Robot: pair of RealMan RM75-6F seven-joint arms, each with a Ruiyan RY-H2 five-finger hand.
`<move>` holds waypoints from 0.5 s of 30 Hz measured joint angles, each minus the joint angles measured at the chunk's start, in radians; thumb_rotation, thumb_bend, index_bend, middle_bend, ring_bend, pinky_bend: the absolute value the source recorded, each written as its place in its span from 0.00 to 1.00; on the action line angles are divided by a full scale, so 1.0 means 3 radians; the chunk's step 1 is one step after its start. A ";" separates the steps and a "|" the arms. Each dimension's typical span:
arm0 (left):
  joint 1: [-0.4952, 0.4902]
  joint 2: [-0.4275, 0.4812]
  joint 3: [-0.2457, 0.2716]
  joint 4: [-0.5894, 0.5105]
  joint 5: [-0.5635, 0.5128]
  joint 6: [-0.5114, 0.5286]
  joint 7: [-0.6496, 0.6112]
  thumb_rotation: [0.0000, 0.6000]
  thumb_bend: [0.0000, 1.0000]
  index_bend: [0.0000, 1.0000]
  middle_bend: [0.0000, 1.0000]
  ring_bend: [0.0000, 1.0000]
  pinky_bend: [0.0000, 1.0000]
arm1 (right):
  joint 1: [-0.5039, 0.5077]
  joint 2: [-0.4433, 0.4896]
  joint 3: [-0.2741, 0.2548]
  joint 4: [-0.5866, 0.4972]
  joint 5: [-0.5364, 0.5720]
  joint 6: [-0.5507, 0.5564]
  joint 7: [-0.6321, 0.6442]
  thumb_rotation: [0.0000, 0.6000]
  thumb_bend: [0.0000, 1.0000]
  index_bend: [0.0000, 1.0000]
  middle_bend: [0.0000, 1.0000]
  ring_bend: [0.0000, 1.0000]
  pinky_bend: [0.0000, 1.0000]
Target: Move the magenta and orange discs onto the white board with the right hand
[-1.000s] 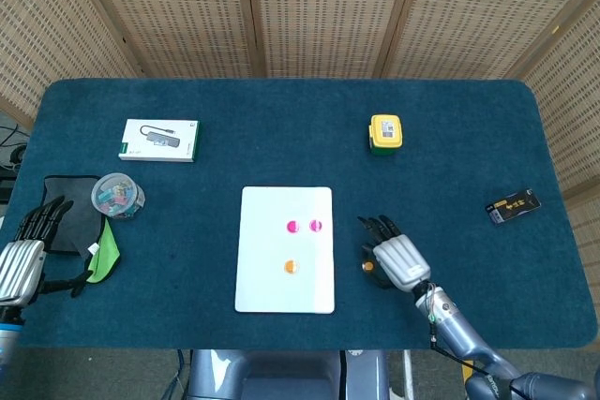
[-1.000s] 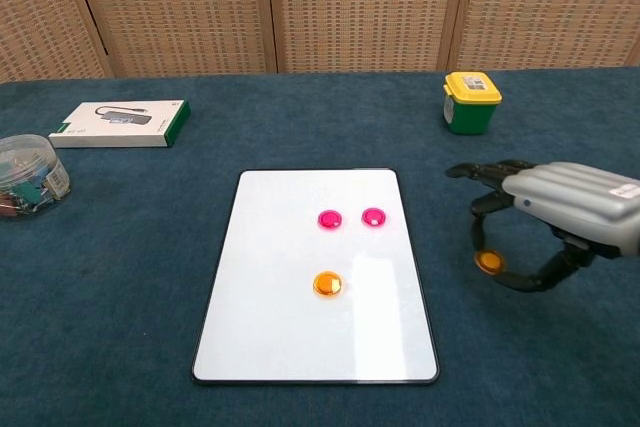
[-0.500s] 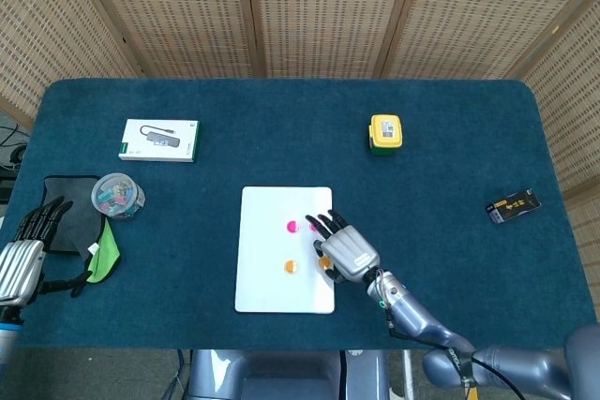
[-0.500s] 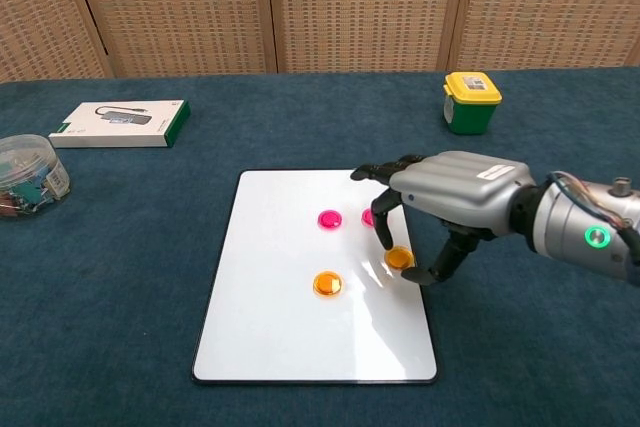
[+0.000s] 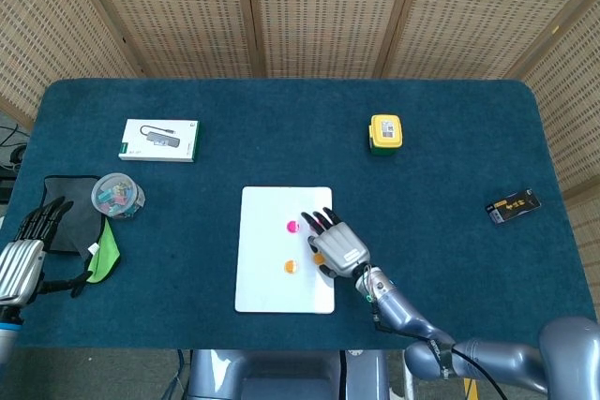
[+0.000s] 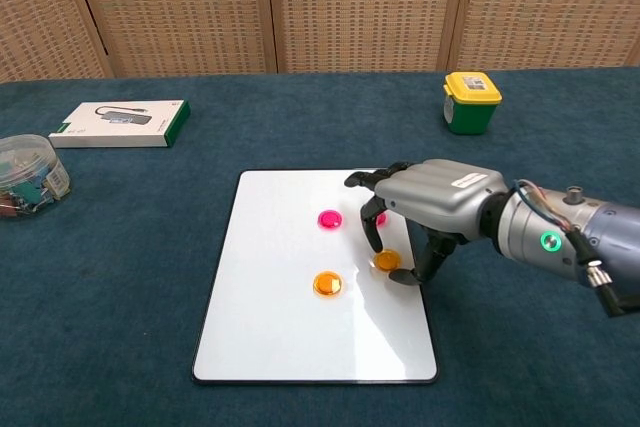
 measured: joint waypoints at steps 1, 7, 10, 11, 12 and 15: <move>0.0001 -0.0001 0.0000 -0.0001 -0.0001 0.0001 0.0002 1.00 0.00 0.00 0.00 0.00 0.00 | 0.0007 -0.0014 -0.0001 0.0007 0.0017 -0.0001 -0.0005 1.00 0.42 0.52 0.00 0.00 0.03; 0.0005 -0.0001 0.0000 -0.0004 -0.0006 0.0006 0.0007 1.00 0.00 0.00 0.00 0.00 0.00 | 0.0049 -0.0078 -0.0004 0.0051 0.0102 0.0007 -0.0040 1.00 0.42 0.52 0.00 0.00 0.03; 0.0002 0.0000 0.0000 -0.0003 -0.0008 -0.0002 0.0005 1.00 0.00 0.00 0.00 0.00 0.00 | 0.0061 -0.0092 -0.0022 0.0055 0.0134 0.0023 -0.0067 1.00 0.42 0.52 0.00 0.00 0.03; 0.0001 0.0000 0.0000 -0.0002 -0.0007 -0.0003 0.0005 1.00 0.00 0.00 0.00 0.00 0.00 | 0.0065 -0.0100 -0.0029 0.0057 0.0140 0.0027 -0.0074 1.00 0.42 0.52 0.00 0.00 0.02; 0.0001 0.0000 0.0000 -0.0002 -0.0006 -0.0002 0.0004 1.00 0.00 0.00 0.00 0.00 0.00 | 0.0069 -0.0104 -0.0032 0.0061 0.0145 0.0030 -0.0078 1.00 0.42 0.52 0.00 0.00 0.03; 0.0005 0.0002 0.0000 -0.0003 -0.0005 0.0005 -0.0001 1.00 0.00 0.00 0.00 0.00 0.00 | 0.0077 -0.0118 -0.0046 0.0073 0.0161 0.0037 -0.0086 1.00 0.42 0.52 0.00 0.00 0.03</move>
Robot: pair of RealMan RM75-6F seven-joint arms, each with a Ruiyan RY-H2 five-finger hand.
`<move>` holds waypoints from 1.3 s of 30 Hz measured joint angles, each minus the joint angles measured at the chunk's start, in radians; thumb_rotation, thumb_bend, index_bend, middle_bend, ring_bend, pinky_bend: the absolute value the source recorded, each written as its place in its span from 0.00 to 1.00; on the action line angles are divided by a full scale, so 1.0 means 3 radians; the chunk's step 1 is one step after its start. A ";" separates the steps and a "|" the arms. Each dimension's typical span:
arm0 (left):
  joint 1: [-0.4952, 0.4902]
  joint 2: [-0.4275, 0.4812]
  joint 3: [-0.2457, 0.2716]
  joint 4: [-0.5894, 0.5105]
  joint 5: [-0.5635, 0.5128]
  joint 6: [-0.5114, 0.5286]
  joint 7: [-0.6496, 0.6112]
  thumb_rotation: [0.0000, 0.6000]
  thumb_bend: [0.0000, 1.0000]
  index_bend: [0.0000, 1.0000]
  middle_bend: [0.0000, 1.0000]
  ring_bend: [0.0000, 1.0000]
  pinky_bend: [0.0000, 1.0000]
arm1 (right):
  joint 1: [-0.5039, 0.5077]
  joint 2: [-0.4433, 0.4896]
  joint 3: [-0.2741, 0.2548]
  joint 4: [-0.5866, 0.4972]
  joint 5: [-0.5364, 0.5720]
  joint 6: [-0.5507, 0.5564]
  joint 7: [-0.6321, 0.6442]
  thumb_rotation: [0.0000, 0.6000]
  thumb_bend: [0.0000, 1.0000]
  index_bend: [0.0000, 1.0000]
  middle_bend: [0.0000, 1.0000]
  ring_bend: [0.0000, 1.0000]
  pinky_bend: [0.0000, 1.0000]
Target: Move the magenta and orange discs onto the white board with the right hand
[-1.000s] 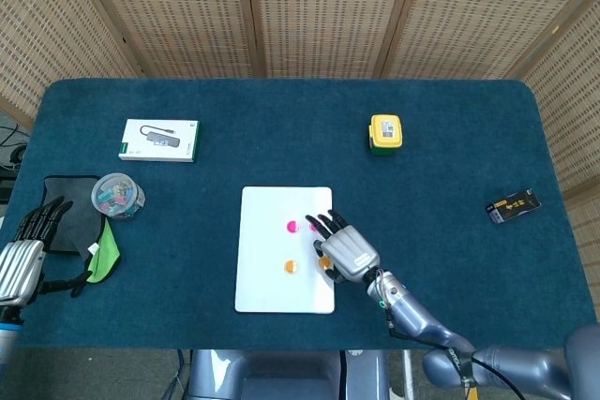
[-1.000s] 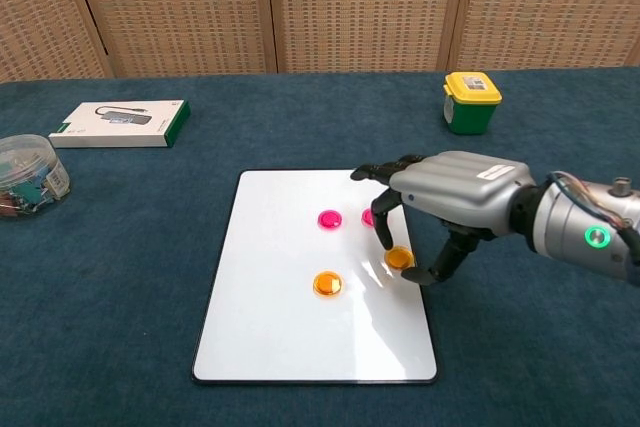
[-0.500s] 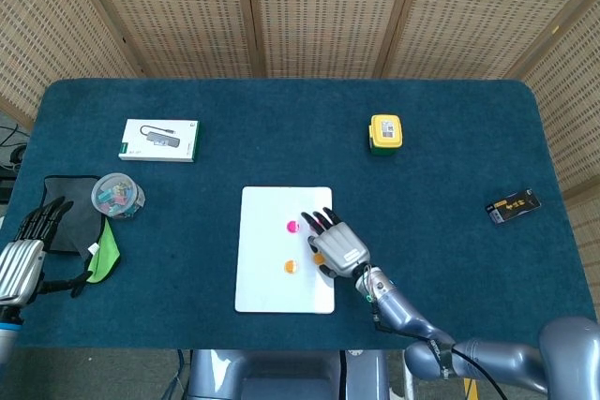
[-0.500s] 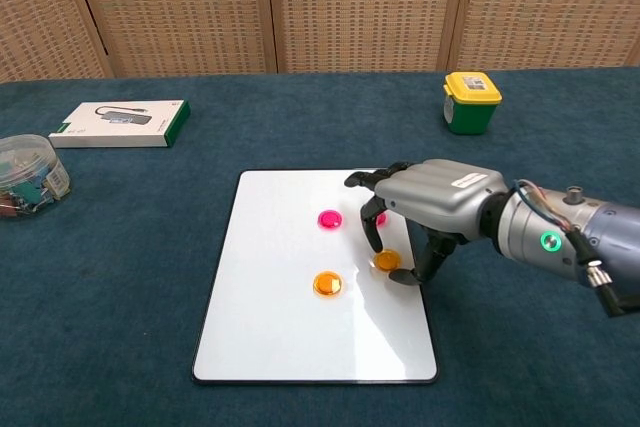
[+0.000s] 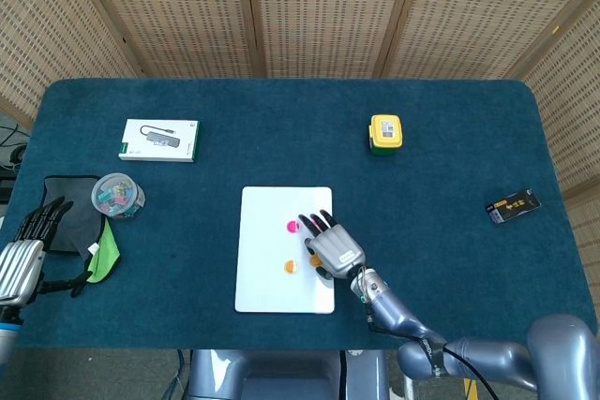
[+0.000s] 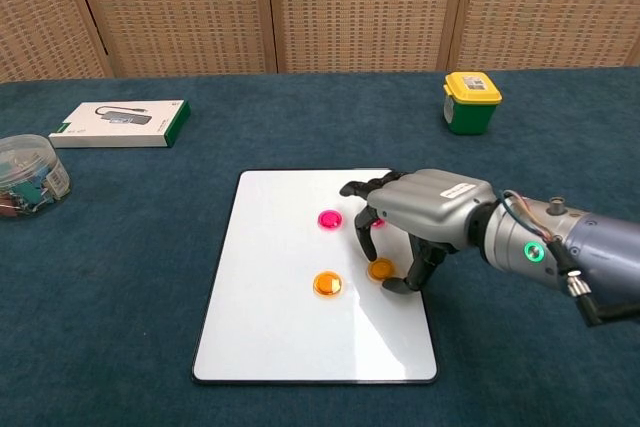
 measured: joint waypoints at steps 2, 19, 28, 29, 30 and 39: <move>0.0000 0.0000 0.0000 0.0001 -0.0002 -0.0001 -0.0001 1.00 0.00 0.00 0.00 0.00 0.00 | 0.0004 0.0000 -0.0015 -0.0002 0.0006 0.0000 -0.0008 1.00 0.42 0.52 0.00 0.00 0.03; -0.0001 0.0002 -0.0004 -0.0005 -0.0008 -0.0003 0.0003 1.00 0.00 0.00 0.00 0.00 0.00 | 0.0021 0.0020 -0.0096 -0.0044 -0.0020 0.0071 0.0010 1.00 0.42 0.52 0.00 0.00 0.03; -0.0001 0.0004 -0.0005 -0.0007 -0.0014 -0.0007 0.0003 1.00 0.00 0.00 0.00 0.00 0.00 | 0.0046 0.0008 -0.0119 -0.0030 0.0001 0.0053 0.0021 1.00 0.41 0.50 0.00 0.00 0.03; -0.0002 0.0004 -0.0006 -0.0006 -0.0015 -0.0008 0.0001 1.00 0.00 0.00 0.00 0.00 0.00 | 0.0048 0.0009 -0.0119 -0.0032 0.0001 0.0053 0.0025 1.00 0.41 0.50 0.00 0.00 0.03; -0.0002 0.0004 -0.0006 -0.0006 -0.0015 -0.0008 -0.0002 1.00 0.00 0.00 0.00 0.00 0.00 | 0.0050 0.0011 -0.0119 -0.0034 0.0002 0.0053 0.0030 1.00 0.41 0.50 0.00 0.00 0.03; -0.0002 0.0005 -0.0006 -0.0006 -0.0012 -0.0006 -0.0007 1.00 0.00 0.00 0.00 0.00 0.00 | 0.0070 0.0047 -0.0138 -0.0066 0.0031 0.0036 0.0036 1.00 0.40 0.45 0.00 0.00 0.03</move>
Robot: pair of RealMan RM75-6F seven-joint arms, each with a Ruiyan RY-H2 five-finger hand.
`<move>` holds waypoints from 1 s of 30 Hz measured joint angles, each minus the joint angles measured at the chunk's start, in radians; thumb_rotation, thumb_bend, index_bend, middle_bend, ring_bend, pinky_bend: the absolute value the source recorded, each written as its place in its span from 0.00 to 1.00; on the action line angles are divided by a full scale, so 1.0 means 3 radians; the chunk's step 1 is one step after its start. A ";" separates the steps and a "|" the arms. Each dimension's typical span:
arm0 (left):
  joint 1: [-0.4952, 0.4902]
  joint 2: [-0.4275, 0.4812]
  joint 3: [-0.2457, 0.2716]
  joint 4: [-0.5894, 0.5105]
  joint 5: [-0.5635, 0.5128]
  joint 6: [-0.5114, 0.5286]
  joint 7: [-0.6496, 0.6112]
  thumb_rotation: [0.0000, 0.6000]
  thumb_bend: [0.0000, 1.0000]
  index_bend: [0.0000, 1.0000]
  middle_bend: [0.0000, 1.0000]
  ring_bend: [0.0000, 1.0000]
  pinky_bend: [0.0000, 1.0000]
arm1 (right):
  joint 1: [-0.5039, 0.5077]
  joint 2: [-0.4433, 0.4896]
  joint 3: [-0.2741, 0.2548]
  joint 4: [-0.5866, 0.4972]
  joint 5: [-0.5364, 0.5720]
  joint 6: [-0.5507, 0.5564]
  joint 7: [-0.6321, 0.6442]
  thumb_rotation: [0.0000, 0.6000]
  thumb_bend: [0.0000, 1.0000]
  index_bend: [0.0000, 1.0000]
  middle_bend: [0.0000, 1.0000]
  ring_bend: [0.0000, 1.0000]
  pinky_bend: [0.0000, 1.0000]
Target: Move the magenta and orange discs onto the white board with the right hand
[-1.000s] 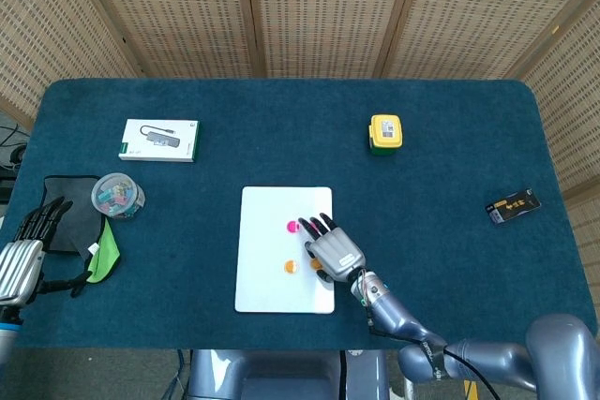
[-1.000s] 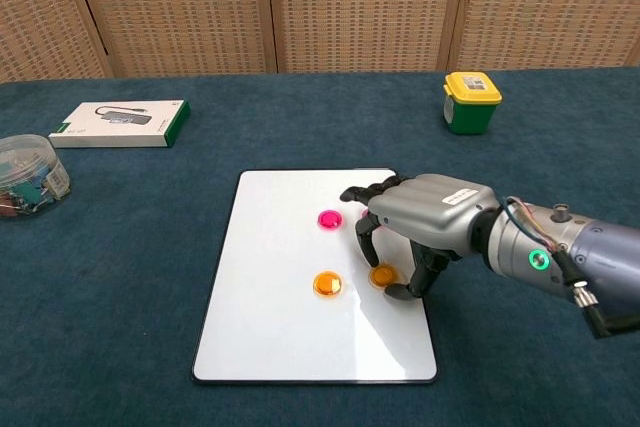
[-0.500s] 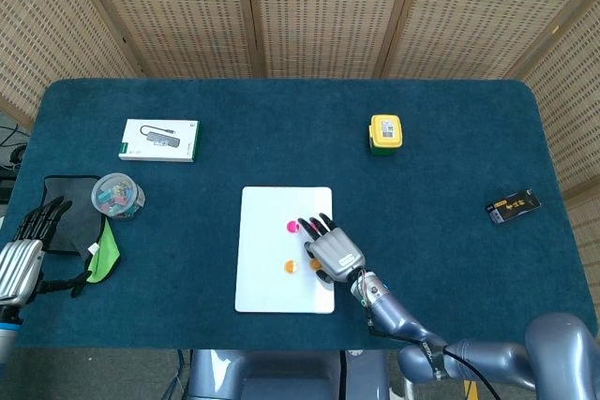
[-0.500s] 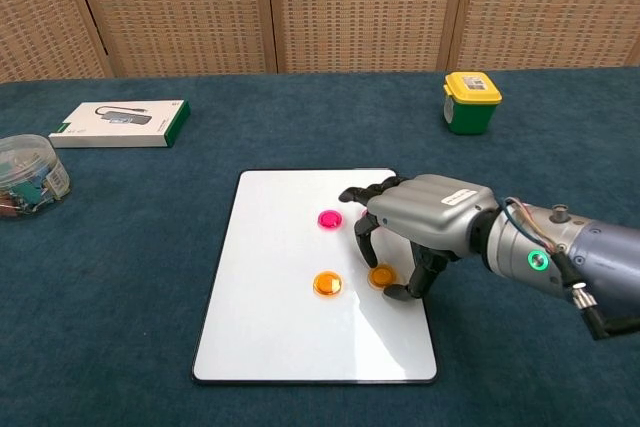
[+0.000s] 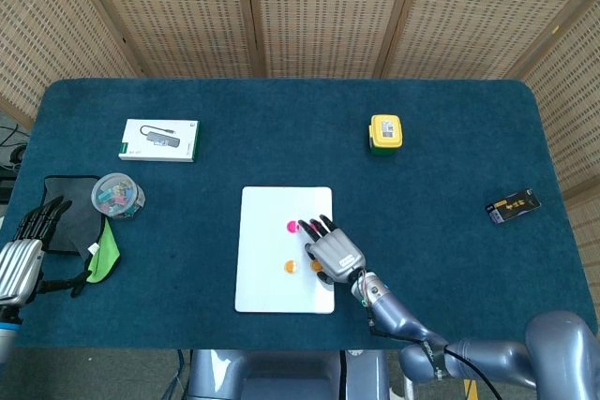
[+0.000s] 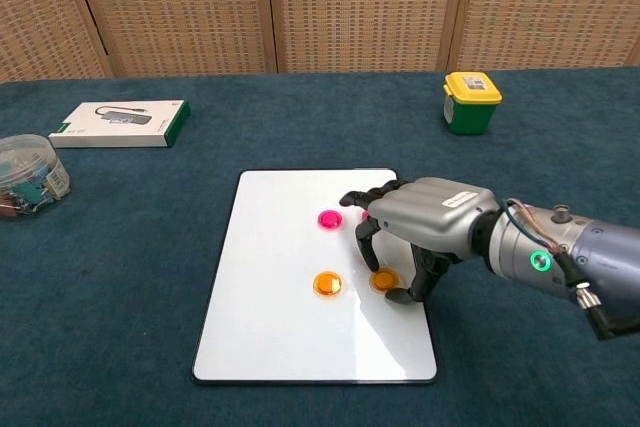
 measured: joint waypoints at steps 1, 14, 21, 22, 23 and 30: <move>0.0000 -0.0001 0.0000 0.0000 0.0000 0.0000 0.0000 1.00 0.00 0.00 0.00 0.00 0.00 | 0.0002 0.0002 -0.0001 -0.0003 0.0001 0.0000 0.0004 1.00 0.39 0.44 0.00 0.00 0.02; 0.0000 0.0000 -0.0002 0.0002 0.0001 0.0001 -0.0013 1.00 0.00 0.00 0.00 0.00 0.00 | 0.0022 0.0007 -0.0005 -0.0007 0.0014 0.0013 0.0023 1.00 0.36 0.37 0.00 0.00 0.02; 0.0000 -0.0001 -0.0002 0.0005 0.0002 0.0002 -0.0009 1.00 0.00 0.00 0.00 0.00 0.00 | 0.0013 0.0058 -0.0020 -0.0103 -0.0018 0.0060 0.0023 1.00 0.36 0.37 0.00 0.00 0.03; 0.0000 -0.0001 -0.0001 0.0005 0.0003 0.0002 -0.0009 1.00 0.00 0.00 0.00 0.00 0.00 | 0.0010 0.0067 -0.0025 -0.0118 -0.0021 0.0066 0.0022 1.00 0.36 0.36 0.00 0.00 0.03; -0.0001 -0.0001 -0.0001 0.0004 0.0004 0.0001 -0.0008 1.00 0.00 0.00 0.00 0.00 0.00 | 0.0007 0.0076 -0.0028 -0.0134 -0.0025 0.0073 0.0022 1.00 0.36 0.36 0.00 0.00 0.03; 0.0000 -0.0007 -0.0004 0.0011 0.0007 0.0012 -0.0006 1.00 0.00 0.00 0.00 0.00 0.00 | -0.0060 0.0310 0.0000 -0.0420 -0.0182 0.0271 0.0087 1.00 0.28 0.27 0.00 0.00 0.03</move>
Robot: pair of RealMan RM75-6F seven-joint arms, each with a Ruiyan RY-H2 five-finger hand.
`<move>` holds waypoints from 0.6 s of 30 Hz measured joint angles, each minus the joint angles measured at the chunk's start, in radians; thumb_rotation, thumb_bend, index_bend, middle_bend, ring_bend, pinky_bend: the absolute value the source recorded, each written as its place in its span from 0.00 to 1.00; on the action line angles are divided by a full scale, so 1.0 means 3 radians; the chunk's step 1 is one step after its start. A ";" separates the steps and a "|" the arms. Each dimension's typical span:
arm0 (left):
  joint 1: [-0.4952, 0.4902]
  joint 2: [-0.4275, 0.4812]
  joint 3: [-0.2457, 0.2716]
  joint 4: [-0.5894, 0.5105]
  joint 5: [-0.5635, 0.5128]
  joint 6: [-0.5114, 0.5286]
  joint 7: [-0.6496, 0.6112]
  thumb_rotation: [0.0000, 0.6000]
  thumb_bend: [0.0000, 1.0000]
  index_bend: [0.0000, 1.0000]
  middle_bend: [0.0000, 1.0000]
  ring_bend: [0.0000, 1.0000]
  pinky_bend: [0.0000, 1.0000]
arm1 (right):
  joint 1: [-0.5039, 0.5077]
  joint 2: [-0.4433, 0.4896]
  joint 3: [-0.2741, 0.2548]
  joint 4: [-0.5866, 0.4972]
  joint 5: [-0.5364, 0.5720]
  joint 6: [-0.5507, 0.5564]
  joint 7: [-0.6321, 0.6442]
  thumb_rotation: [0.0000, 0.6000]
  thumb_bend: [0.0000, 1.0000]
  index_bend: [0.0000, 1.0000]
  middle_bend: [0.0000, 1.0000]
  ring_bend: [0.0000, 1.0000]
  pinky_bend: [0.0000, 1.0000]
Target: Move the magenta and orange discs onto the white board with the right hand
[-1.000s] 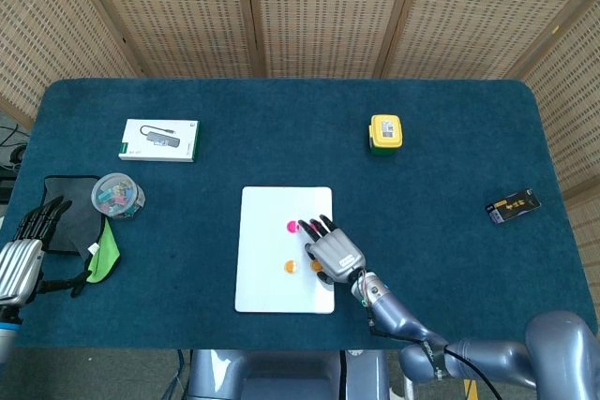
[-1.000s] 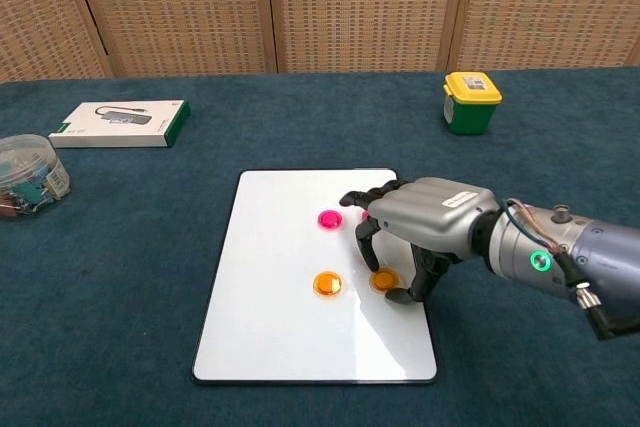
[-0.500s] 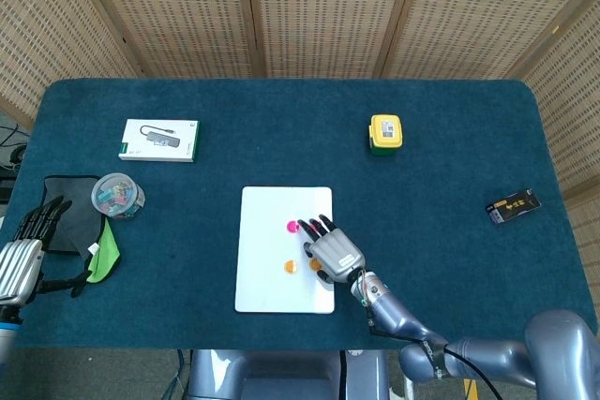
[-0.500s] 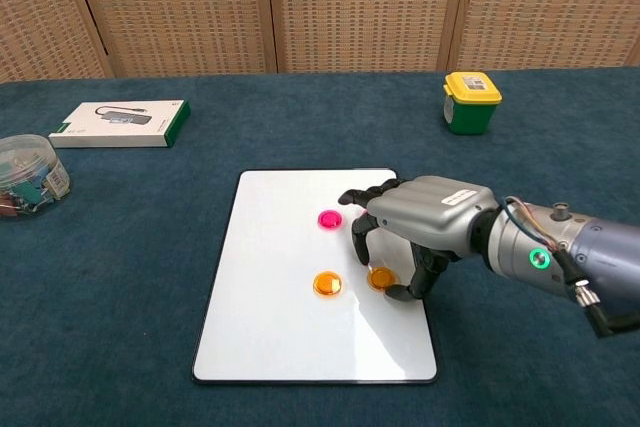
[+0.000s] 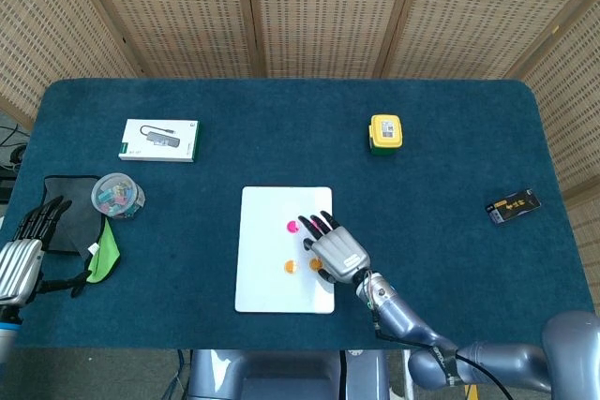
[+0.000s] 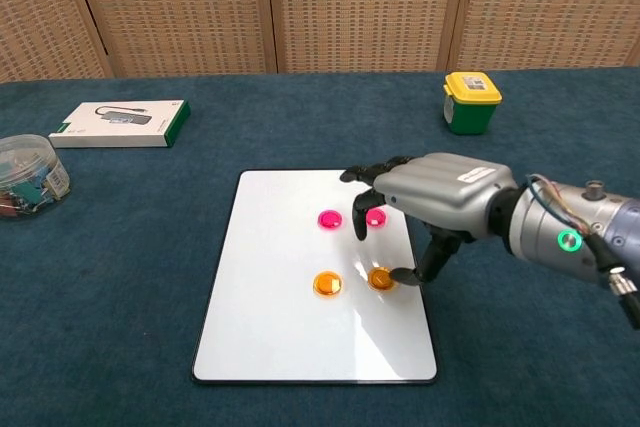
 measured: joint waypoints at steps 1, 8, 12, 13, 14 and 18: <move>0.0000 -0.0001 -0.0001 0.0001 0.0003 0.0004 0.0000 1.00 0.00 0.00 0.00 0.00 0.00 | -0.0017 0.0055 0.0004 -0.0043 -0.0041 0.0044 0.0016 1.00 0.23 0.22 0.00 0.00 0.03; 0.0010 -0.0036 -0.0005 0.0041 0.0063 0.0081 0.0008 1.00 0.00 0.00 0.00 0.00 0.00 | -0.0352 0.0543 -0.0048 -0.0138 -0.0645 0.0684 0.0400 1.00 0.05 0.00 0.00 0.00 0.03; 0.0023 -0.0071 -0.0018 0.0075 0.0086 0.0146 0.0013 1.00 0.00 0.00 0.00 0.00 0.00 | -0.0750 0.0801 -0.0124 -0.0005 -0.0878 0.1228 0.0826 1.00 0.05 0.00 0.00 0.00 0.03; 0.0027 -0.0078 -0.0020 0.0083 0.0093 0.0161 0.0011 1.00 0.00 0.00 0.00 0.00 0.00 | -0.0846 0.0842 -0.0139 0.0037 -0.0899 0.1336 0.0920 1.00 0.05 0.00 0.00 0.00 0.03; 0.0032 -0.0089 -0.0022 0.0094 0.0105 0.0184 0.0009 1.00 0.00 0.00 0.00 0.00 0.00 | -0.0969 0.0888 -0.0155 0.0096 -0.0913 0.1462 0.1044 1.00 0.05 0.00 0.00 0.00 0.03; 0.0054 -0.0133 -0.0022 0.0135 0.0184 0.0293 0.0012 1.00 0.00 0.00 0.00 0.00 0.00 | -0.1296 0.0959 -0.0186 0.0271 -0.0863 0.1702 0.1463 1.00 0.05 0.00 0.00 0.00 0.03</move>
